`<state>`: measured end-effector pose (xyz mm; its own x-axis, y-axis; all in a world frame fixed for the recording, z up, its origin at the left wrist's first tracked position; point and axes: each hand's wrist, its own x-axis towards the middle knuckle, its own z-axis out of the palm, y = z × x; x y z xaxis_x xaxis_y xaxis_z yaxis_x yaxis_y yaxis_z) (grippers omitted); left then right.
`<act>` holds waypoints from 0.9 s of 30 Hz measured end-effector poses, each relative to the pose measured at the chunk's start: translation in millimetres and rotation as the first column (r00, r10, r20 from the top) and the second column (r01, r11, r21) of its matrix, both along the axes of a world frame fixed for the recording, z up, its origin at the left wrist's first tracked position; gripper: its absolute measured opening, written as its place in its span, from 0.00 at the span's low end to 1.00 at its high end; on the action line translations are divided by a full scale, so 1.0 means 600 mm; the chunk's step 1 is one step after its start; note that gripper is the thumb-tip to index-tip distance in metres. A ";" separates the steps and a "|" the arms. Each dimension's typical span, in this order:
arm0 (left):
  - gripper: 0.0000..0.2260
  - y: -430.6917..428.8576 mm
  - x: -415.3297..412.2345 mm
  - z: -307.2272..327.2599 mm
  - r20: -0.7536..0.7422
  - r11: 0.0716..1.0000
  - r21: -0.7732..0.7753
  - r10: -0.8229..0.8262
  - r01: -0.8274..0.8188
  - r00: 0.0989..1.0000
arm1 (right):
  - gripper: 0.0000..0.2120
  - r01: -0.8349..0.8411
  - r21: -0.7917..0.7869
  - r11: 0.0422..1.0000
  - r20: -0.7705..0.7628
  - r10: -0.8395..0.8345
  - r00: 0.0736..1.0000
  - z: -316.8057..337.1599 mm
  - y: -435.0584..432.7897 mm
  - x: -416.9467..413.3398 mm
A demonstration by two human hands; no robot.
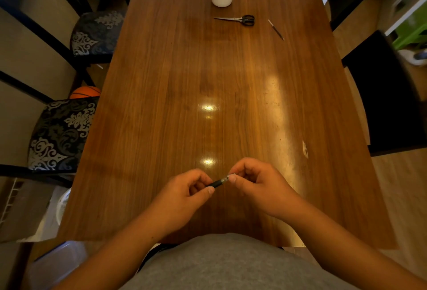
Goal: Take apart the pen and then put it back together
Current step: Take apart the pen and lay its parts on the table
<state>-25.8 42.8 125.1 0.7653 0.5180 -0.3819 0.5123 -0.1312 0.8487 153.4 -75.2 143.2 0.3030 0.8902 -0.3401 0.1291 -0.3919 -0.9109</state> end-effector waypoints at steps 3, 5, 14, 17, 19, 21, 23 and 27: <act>0.03 0.000 0.001 0.001 -0.006 1.000 -0.015 0.017 -0.017 1.000 | 0.03 0.058 0.011 0.998 -0.093 -0.057 0.994 0.000 0.002 0.003; 0.03 0.001 0.003 0.001 -0.002 0.999 -0.036 0.028 -0.028 1.000 | 0.03 0.099 0.009 0.995 -0.158 -0.097 0.983 -0.001 0.002 0.006; 0.03 0.008 0.008 -0.008 -0.005 0.990 -0.113 0.087 -0.087 0.996 | 0.03 0.194 -0.032 0.980 -0.313 -0.194 0.930 -0.012 0.012 0.031; 0.04 0.013 0.009 -0.013 -0.012 0.985 -0.135 0.104 -0.105 0.995 | 0.03 0.289 -0.016 0.957 -0.325 -0.278 0.904 -0.028 0.016 0.043; 0.04 0.018 0.011 -0.017 -0.020 0.982 -0.146 0.121 -0.123 0.992 | 0.05 0.360 -0.027 0.932 -0.279 -0.353 0.893 -0.047 0.019 0.057; 0.04 0.022 0.013 -0.023 -0.039 0.980 -0.146 0.131 -0.136 0.991 | 0.06 0.374 -0.049 0.926 -0.075 -0.376 0.923 -0.076 0.018 0.068; 0.04 0.024 0.015 -0.030 -0.065 0.978 -0.148 0.138 -0.146 0.988 | 0.07 0.335 -0.103 0.936 0.214 -0.308 0.927 -0.112 0.015 0.078; 0.06 0.026 0.017 -0.045 -0.095 0.974 -0.158 0.148 -0.162 0.984 | 0.01 0.189 -0.278 0.942 0.479 -0.035 0.877 -0.189 0.007 0.091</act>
